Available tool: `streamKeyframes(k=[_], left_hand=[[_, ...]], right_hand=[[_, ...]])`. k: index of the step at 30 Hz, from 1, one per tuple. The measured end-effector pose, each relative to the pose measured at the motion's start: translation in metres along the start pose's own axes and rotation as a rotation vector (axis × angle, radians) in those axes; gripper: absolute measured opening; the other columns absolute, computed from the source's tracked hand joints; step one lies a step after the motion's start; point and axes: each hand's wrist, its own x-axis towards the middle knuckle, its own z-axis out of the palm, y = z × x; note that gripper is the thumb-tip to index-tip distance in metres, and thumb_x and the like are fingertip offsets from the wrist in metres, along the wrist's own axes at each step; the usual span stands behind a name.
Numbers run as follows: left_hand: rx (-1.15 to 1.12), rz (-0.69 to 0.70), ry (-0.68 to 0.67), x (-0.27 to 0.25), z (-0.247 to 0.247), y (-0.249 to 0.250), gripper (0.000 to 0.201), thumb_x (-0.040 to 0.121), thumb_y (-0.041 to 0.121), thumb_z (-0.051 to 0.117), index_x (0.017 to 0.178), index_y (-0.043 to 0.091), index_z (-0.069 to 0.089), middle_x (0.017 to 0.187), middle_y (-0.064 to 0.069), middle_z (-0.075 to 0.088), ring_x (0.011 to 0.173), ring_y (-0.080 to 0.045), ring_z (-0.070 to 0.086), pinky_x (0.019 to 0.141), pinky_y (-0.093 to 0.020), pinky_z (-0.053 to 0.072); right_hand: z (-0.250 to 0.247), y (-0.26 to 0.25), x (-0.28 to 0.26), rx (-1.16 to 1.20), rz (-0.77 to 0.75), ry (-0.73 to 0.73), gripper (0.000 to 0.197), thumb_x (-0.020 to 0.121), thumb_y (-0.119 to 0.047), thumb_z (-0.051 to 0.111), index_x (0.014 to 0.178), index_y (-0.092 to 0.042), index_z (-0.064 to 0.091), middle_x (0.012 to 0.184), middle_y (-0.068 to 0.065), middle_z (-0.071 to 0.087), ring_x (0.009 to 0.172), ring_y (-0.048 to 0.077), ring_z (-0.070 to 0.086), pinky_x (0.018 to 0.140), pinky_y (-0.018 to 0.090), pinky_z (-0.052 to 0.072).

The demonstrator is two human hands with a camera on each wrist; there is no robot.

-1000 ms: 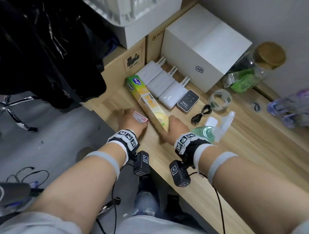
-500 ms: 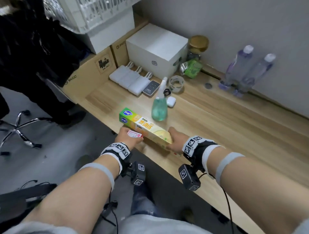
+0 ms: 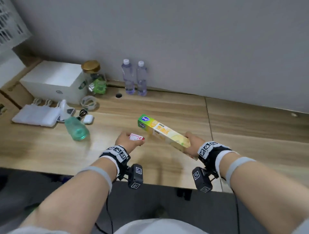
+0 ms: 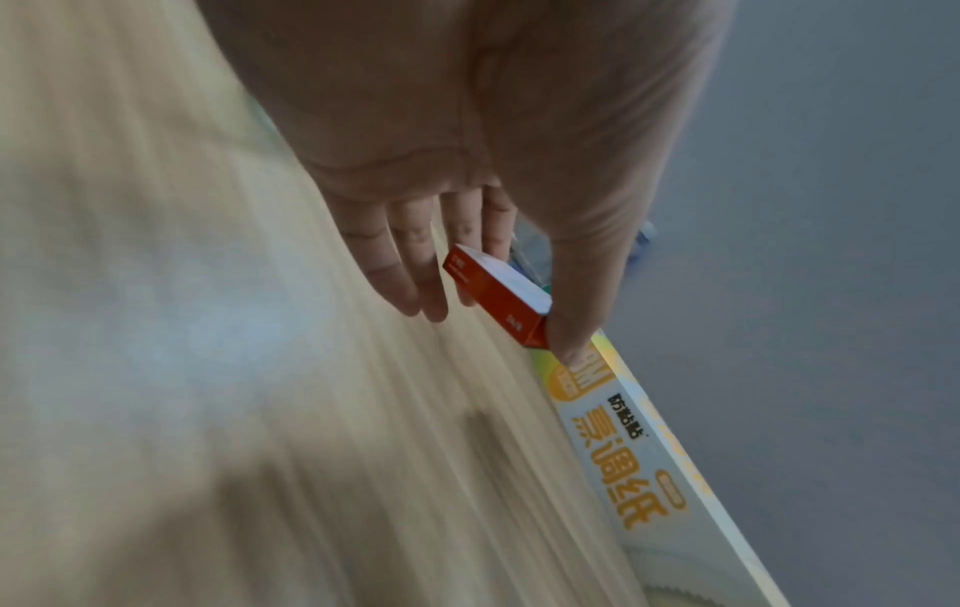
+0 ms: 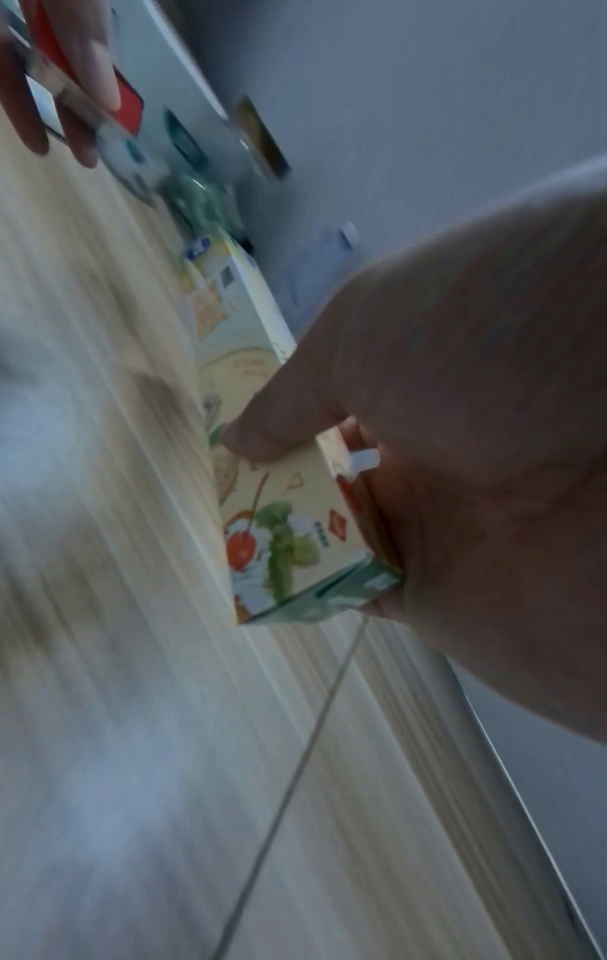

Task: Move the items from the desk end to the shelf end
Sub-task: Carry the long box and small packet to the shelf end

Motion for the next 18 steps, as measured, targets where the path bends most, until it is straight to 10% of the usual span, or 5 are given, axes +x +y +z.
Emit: streamKeyframes(k=[9,18], left_hand=[[-0.008,0.165,-0.291,-0.037,0.149,0.098,0.07,0.065,0.025,0.091,0.115,0.016,0.045,0.09,-0.004,0.07,0.079,-0.022,0.064,0.081,-0.043,0.057],[0.036,0.279,-0.436,-0.111,0.323,0.192,0.064,0.076,0.025,0.085,0.122,0.015,0.041,0.093,-0.003,0.067,0.086,-0.024,0.068,0.084,-0.044,0.057]], right_hand=[[-0.043,0.138,-0.089,0.181,0.3,0.272,0.05,0.082,-0.045,0.068,0.112,-0.019,0.039,0.095,0.012,0.067,0.079,0.034,0.068,0.07,0.046,0.059],[-0.067,0.335,-0.15,0.306,0.421,0.408,0.059,0.085,-0.052,0.064,0.127,-0.018,0.038,0.108,0.01,0.063,0.087,0.031,0.062,0.07,0.034,0.051]])
